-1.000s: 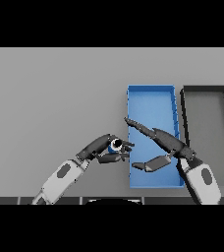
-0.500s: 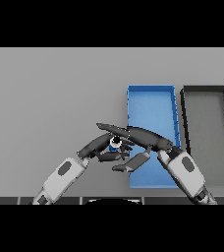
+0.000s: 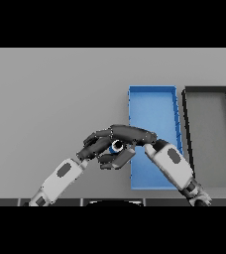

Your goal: Pick up the blue pipe and place it into the blue bin.

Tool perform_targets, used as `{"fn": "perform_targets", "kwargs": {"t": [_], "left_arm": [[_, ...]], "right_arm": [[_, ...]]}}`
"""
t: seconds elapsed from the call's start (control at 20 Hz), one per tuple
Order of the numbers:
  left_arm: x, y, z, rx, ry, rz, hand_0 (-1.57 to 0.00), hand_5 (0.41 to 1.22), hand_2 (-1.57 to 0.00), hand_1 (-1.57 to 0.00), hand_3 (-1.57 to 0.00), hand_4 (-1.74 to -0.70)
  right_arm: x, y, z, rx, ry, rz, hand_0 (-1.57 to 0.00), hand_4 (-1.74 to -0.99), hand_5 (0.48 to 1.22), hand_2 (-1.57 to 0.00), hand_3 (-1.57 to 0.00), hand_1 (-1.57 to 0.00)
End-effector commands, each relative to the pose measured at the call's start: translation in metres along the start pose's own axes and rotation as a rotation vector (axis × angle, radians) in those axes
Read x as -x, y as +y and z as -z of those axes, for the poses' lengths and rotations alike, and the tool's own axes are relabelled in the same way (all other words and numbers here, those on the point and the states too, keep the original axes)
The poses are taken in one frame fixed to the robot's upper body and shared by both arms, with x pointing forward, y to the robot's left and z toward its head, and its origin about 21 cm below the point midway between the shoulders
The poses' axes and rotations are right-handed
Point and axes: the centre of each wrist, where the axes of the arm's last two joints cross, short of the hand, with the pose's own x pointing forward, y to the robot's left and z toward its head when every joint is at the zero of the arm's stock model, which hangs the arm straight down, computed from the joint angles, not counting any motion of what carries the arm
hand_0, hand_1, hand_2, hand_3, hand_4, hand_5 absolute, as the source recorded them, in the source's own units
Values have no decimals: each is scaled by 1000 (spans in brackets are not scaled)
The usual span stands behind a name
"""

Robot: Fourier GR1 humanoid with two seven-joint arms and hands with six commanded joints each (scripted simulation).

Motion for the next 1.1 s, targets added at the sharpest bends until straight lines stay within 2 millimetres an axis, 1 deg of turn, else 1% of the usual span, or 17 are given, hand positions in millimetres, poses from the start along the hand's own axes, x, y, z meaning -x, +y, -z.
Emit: {"fn": "perform_targets", "kwargs": {"t": [0.0, 0.05, 0.1, 0.2, 0.25, 0.35, 0.45, 0.55, 0.65, 0.7, 0.75, 0.8, 0.85, 0.9, 0.95, 1.0, 1.05], "left_arm": [[-2, 0, 0, -19, -22, 8, -879, 1221, -796, -828, -667, -1611], [-4, 0, 0, -26, -30, 2, -895, 1221, -845, -867, -656, -1637], [-3, -2, 3, -38, -51, -32, -1030, 1192, -990, -1008, -623, -1658], [-2, -4, 2, -50, -101, -109, -1225, 1203, -1199, -1211, -525, -1688], [-1, -3, 0, -49, -107, -138, -1294, 1206, -1274, -1283, -533, -1698], [-2, -4, -2, -51, -110, -146, -1394, 1212, -1381, -1386, -550, -1714], [-2, -5, 2, -46, -102, -125, -1458, 1215, -1449, -1453, -591, -1724], [-1, -2, 0, -36, -98, -98, -1498, 1217, -1493, -1453, -527, -1730], [-2, 0, -3, -30, -104, -84, -1499, 1219, -1521, -1356, -505, -1734], [-1, -2, -3, -15, -98, -78, -1426, 1219, -1350, -1220, -531, -1637], [-4, -1, -2, -8, -84, -68, -1407, 1219, -1242, -1190, -518, -1544], [-2, 1, -4, 4, -76, -54, -1224, 1220, -1024, -1003, -416, -1437], [-3, 4, -4, 25, -72, -48, -979, 1220, -819, -802, -332, -1343], [-3, 2, -2, 50, -66, -32, -783, 1220, -655, -642, -266, -1251], [-3, 4, -3, 70, -81, -32, -626, 1213, -524, -513, -212, -1179], [-4, 7, -4, 68, -63, -16, -501, 1184, -419, -410, -170, -1110], [-3, 8, -6, 75, -66, -10, -401, 1118, -335, -328, -136, -1051]], "right_arm": [[-2, 0, 2, -7, -6, -1, -697, -1453, 551, -714, -562, -714], [-1, -2, 3, -17, -10, 9, -872, -1503, 573, -886, -701, -886], [0, -2, 5, -24, -10, 45, -1012, -1541, 604, -1023, -828, -1023], [0, 2, 9, -14, -22, 82, -1213, -1492, 706, -1220, -1096, -1220], [1, 4, 7, 2, -42, 94, -1285, -1475, 809, -1290, -1191, -1290], [1, 4, 7, 7, -63, 67, -1388, -1458, 957, -1391, -1328, -1391], [1, 7, 4, 10, -76, 24, -1454, -1459, 1052, -1456, -1415, -1456], [2, 10, 4, 12, -90, 9, -1496, -1469, 1113, -1497, -1471, -1497], [0, 13, 7, 0, -100, 30, -1523, -1473, 1152, -1524, -1507, -1524], [2, 13, 7, 1, -105, 43, -1533, -1474, 1166, -1533, -1520, -1533], [2, 10, 5, 6, -107, 45, -1540, -1477, 1177, -1541, -1530, -1541], [1, 10, 4, 1, -101, 36, -1546, -1478, 1186, -1547, -1538, -1547], [1, 13, 5, 2, -108, 37, -1551, -1480, 1193, -1552, -1545, -1552], [0, 16, 5, -2, -107, 40, -1555, -1481, 1198, -1556, -1550, -1556], [-4, 14, 4, 1, -94, 40, -1558, -1481, 1203, -1559, -1554, -1559], [-4, 11, 3, 8, -93, 41, -1561, -1482, 1206, -1561, -1558, -1561], [-6, 14, 6, 10, -86, 48, -1563, -1483, 1209, -1563, -1560, -1563]]}}
